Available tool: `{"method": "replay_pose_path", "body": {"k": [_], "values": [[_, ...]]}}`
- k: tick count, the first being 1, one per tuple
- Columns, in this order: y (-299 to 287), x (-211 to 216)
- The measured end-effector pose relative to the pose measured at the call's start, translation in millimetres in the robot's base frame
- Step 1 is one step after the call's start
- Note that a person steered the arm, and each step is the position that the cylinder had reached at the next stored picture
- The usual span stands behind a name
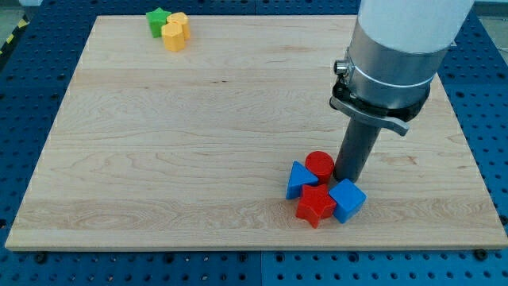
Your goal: Move the green circle into the yellow hexagon
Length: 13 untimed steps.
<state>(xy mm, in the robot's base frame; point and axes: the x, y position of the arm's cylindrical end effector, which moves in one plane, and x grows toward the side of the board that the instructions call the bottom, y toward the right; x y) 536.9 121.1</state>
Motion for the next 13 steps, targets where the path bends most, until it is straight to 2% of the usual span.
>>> {"method": "replay_pose_path", "body": {"k": [2, 3, 5, 6, 7, 8, 10, 13], "values": [[95.7, -14.2], [110.7, -33.6], [110.7, -33.6], [128.5, -46.5], [129.2, -99.1], [129.1, -101.9], [89.9, -102.9], [74.4, -142.7]]}}
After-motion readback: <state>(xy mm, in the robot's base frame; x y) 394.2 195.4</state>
